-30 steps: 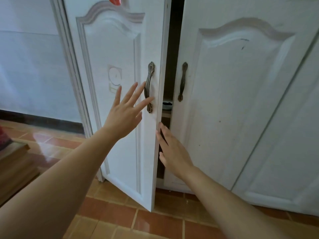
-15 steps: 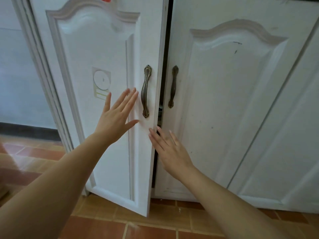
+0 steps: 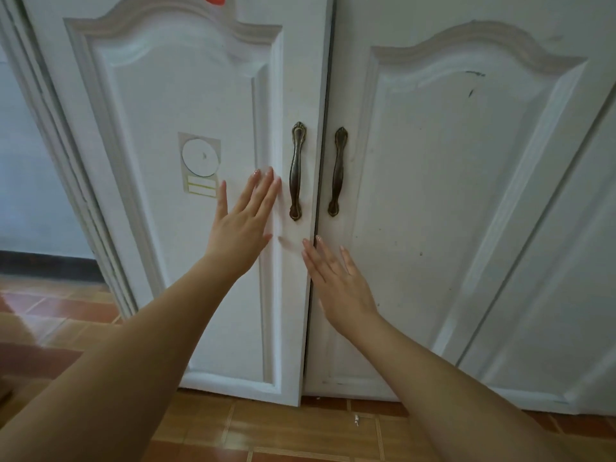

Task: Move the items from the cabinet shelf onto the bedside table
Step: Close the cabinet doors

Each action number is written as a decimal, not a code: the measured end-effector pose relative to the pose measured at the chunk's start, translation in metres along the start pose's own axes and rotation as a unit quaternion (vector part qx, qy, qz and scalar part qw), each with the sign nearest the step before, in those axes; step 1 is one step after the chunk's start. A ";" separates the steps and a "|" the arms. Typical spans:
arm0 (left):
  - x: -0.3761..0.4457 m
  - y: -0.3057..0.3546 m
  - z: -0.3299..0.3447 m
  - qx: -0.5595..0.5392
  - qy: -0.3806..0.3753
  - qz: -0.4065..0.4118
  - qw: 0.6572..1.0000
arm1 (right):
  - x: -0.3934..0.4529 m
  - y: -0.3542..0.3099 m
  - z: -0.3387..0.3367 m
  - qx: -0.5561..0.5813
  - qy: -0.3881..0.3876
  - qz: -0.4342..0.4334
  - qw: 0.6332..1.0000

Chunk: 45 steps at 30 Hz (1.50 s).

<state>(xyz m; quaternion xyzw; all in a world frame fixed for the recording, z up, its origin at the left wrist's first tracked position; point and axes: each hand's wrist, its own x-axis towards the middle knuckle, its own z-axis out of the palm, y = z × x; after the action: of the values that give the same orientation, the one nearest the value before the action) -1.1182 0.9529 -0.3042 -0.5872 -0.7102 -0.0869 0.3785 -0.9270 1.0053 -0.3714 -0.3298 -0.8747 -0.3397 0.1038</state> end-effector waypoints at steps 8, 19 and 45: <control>0.013 0.021 0.016 -0.022 -0.006 -0.041 0.999 | 0.007 0.017 0.023 0.050 0.042 0.032 0.997; 0.024 0.030 0.035 -0.041 0.044 -0.057 0.997 | -0.001 0.044 0.061 0.054 0.027 0.100 0.993; 0.018 0.024 -0.009 -0.063 -0.096 -0.048 0.992 | -0.011 0.054 0.003 0.262 -0.106 0.102 0.954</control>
<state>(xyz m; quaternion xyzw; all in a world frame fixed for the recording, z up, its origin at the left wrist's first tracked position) -1.0929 0.9687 -0.2941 -0.5810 -0.7637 -0.0925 0.2659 -0.8838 1.0315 -0.3502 -0.4130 -0.9005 -0.0489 0.1272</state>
